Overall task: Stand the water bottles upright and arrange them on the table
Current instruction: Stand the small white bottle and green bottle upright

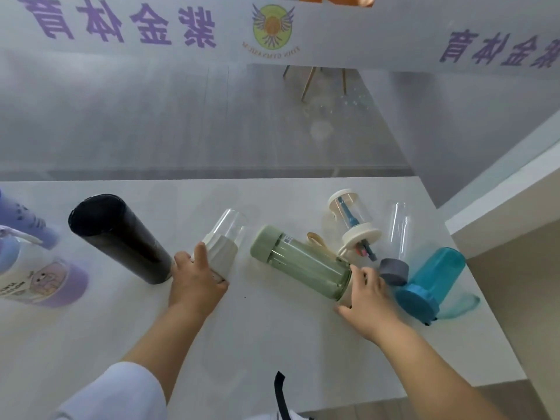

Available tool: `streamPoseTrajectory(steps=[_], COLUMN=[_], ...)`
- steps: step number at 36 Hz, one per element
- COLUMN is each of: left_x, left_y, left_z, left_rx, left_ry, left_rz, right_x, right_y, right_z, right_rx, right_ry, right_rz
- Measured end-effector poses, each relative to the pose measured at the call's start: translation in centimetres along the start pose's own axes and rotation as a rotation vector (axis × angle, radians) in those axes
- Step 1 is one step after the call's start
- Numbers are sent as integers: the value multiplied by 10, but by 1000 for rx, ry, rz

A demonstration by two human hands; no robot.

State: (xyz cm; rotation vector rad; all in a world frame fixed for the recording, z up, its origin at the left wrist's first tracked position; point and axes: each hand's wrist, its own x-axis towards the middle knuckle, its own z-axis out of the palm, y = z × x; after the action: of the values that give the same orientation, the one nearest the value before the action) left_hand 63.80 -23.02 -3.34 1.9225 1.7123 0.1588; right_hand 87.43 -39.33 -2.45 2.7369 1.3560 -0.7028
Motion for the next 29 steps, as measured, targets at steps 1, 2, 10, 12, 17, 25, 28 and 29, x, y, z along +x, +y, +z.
streamPoseTrajectory(steps=[1,2,10,12,17,25,28,29], left_x=[-2,-5,-22,-24,-22,-20,-18,-18], left_y=[0,0,15,21,35,35,34,33], left_z=[0,0,-20,-31,-59,-80,-82,-82], left_rx=[-22,-50,-165,-161,-93,23,43,40], left_ry=[5,10,97,130,170,2,-39,-42], left_rz=[0,-6,2,28,104,122,139,148], right_x=[1,3,14,13,8,-1,-3,-3], right_y=[1,3,6,7,6,3,1,0], right_z=[1,2,-1,0,3,-4,-13,-16], right_rx=[3,5,6,13,58,179,266,308], right_ry=[-10,-18,-48,-46,-30,-2,36,53], right_rz=[-7,-14,-12,-4,-14,-5,-17,-18])
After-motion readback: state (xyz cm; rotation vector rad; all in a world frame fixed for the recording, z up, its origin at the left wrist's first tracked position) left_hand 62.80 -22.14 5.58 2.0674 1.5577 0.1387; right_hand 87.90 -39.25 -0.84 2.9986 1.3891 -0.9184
